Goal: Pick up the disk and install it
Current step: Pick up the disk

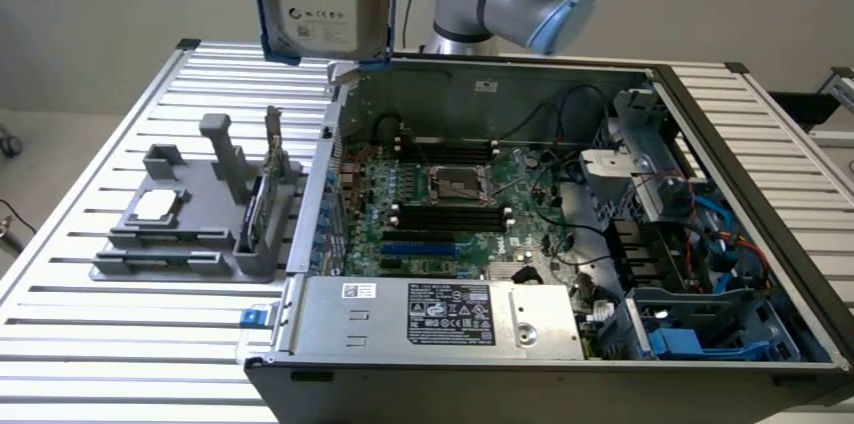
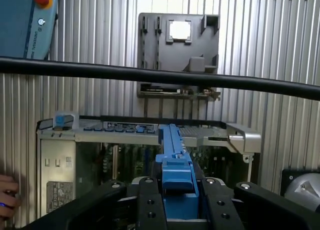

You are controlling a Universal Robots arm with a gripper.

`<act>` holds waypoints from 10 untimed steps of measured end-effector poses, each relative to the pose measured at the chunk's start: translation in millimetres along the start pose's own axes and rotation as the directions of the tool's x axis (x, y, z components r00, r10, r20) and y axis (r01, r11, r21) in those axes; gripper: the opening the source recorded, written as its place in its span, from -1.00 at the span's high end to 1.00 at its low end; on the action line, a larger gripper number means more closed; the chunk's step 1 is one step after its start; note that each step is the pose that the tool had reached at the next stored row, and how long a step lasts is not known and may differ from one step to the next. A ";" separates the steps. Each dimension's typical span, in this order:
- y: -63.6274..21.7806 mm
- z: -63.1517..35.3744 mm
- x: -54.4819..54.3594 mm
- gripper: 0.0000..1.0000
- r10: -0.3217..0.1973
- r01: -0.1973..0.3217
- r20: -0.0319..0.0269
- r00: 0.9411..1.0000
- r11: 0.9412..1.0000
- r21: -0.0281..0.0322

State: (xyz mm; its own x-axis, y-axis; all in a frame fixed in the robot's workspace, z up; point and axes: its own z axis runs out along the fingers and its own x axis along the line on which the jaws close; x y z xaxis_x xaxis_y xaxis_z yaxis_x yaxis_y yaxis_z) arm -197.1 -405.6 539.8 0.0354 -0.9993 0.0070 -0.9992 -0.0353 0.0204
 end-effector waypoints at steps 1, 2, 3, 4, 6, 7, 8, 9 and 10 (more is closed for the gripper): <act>-3.9 -0.5 2.3 0.34 0.000 0.000 0.000 1.000 1.000 0.000; -7.9 -1.0 4.7 0.34 0.000 0.000 0.000 1.000 1.000 0.000; -11.8 -1.3 7.1 0.34 0.000 0.000 0.000 1.000 1.000 0.000; -15.5 -1.5 9.4 0.34 0.000 0.000 0.000 1.000 1.000 0.000; -21.6 -1.7 13.3 0.34 0.000 0.000 0.000 1.000 1.000 0.000; -24.6 -1.8 15.3 0.34 0.000 0.000 0.000 1.000 1.000 0.000; -27.2 -1.9 17.1 0.34 0.000 0.000 0.000 1.000 1.000 0.001; -29.5 -1.9 19.0 0.34 0.000 0.000 0.000 1.000 1.000 0.002; -31.7 -1.9 20.8 0.34 0.000 0.000 0.000 1.000 1.000 0.003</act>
State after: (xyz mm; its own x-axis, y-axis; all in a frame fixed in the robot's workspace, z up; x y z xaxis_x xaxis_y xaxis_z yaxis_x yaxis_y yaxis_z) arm -164.7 -425.2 541.2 0.0354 -0.9993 0.0070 -0.9992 -0.0353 0.0171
